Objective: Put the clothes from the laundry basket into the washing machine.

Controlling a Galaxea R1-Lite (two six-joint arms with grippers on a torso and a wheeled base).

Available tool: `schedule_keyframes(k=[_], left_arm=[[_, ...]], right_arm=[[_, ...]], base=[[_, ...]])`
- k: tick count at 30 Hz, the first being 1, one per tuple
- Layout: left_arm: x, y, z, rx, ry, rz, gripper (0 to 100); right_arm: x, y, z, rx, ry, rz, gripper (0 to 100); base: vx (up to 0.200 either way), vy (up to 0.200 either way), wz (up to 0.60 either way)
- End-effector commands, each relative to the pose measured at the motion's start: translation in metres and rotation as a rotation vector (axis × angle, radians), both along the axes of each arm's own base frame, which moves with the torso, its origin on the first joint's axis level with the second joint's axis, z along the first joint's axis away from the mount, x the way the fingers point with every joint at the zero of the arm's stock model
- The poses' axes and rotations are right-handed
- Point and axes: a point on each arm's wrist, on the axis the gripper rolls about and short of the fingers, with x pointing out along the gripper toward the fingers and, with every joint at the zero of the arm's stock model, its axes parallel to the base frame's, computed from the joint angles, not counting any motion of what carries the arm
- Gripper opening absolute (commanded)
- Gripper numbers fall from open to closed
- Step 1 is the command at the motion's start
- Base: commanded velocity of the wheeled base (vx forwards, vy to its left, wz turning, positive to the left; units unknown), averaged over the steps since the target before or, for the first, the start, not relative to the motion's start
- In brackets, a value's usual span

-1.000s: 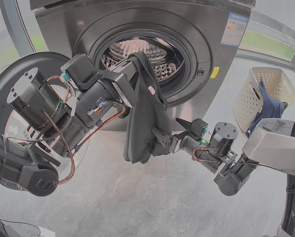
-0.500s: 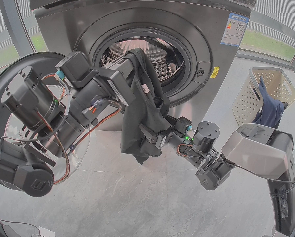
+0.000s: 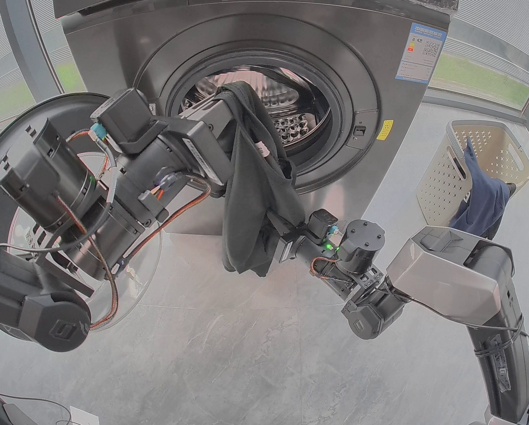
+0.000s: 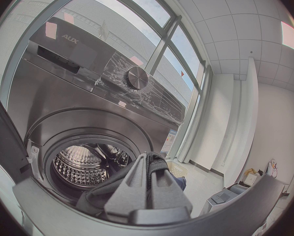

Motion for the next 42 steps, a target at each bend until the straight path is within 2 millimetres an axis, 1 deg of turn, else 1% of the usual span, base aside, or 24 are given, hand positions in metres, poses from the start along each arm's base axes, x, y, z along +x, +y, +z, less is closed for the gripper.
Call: schedule_keyframes(k=[1,5,7,13,14,16,17,21,25,27,28,30,32,33,35,36,38,40,42], left_arm=[[0.001,0.002,0.000,-0.001,0.001,0.010,0],[0.002,0.002,0.000,-0.002,0.003,0.015,0],[0.002,0.002,-0.001,-0.002,0.005,0.017,0],[0.006,0.006,-0.001,0.001,0.007,0.034,0],[0.006,0.006,-0.002,0.001,0.006,0.032,0],[0.006,0.006,-0.001,0.001,0.006,0.032,0],[0.006,0.006,0.000,-0.001,0.004,0.032,0],[0.006,0.006,0.000,-0.001,0.001,0.030,0],[0.005,0.005,0.002,-0.003,-0.002,0.027,0],[0.005,0.005,0.002,-0.002,-0.003,0.024,0],[0.004,0.004,0.001,-0.002,-0.001,0.024,0],[0.004,0.003,0.001,-0.001,0.000,0.021,0],[0.004,0.003,0.002,-0.001,0.000,0.021,0],[0.004,0.003,0.003,-0.003,0.000,0.019,0],[0.003,0.003,0.005,-0.005,-0.005,0.018,0],[0.003,0.002,0.005,-0.007,-0.005,0.016,0],[0.002,0.001,0.006,-0.008,-0.008,0.012,0],[0.002,0.001,0.006,-0.008,-0.008,0.008,0],[0.000,0.002,0.007,-0.012,-0.013,0.008,0]], right_arm=[[0.001,-0.002,0.001,0.003,0.001,-0.006,0],[-0.001,-0.003,0.004,0.015,0.008,-0.029,0],[-0.005,-0.003,0.002,0.009,0.021,-0.026,0],[-0.015,-0.006,0.006,-0.002,0.042,-0.018,0],[-0.022,-0.008,0.007,-0.014,0.056,-0.014,0],[-0.028,-0.007,0.010,-0.017,0.064,-0.001,0],[-0.033,-0.006,0.014,-0.012,0.064,0.008,100],[-0.044,-0.010,0.020,-0.025,0.077,0.029,100],[-0.062,-0.007,0.019,-0.065,0.092,0.121,100],[-0.063,-0.005,0.019,-0.065,0.092,0.128,100],[-0.066,0.000,0.020,-0.063,0.084,0.146,100],[-0.067,0.002,0.020,-0.063,0.082,0.149,100],[-0.066,0.014,0.020,-0.060,0.059,0.169,100],[-0.063,0.019,0.016,-0.063,0.060,0.171,100],[-0.056,0.024,0.011,-0.058,0.052,0.166,100],[-0.049,0.030,0.006,-0.056,0.049,0.158,100],[-0.037,0.034,-0.003,-0.060,0.053,0.125,100],[-0.032,0.036,-0.003,-0.054,0.048,0.107,100],[-0.024,0.041,-0.005,-0.039,0.037,0.084,100]], base=[[0.000,0.000,0.00],[0.000,0.000,0.00],[0.000,0.000,0.00],[0.000,0.000,0.00],[0.000,0.000,0.00],[0.000,0.000,0.00],[0.000,0.000,0.00],[0.000,0.000,0.00],[0.000,0.000,0.00],[0.000,0.000,0.00],[0.000,0.000,0.00],[0.000,0.000,0.00],[0.000,0.000,0.00],[0.000,0.000,0.00],[0.000,0.000,0.00],[0.000,0.000,0.00],[0.000,0.000,0.00],[0.000,0.000,0.00],[0.000,0.000,0.00]])
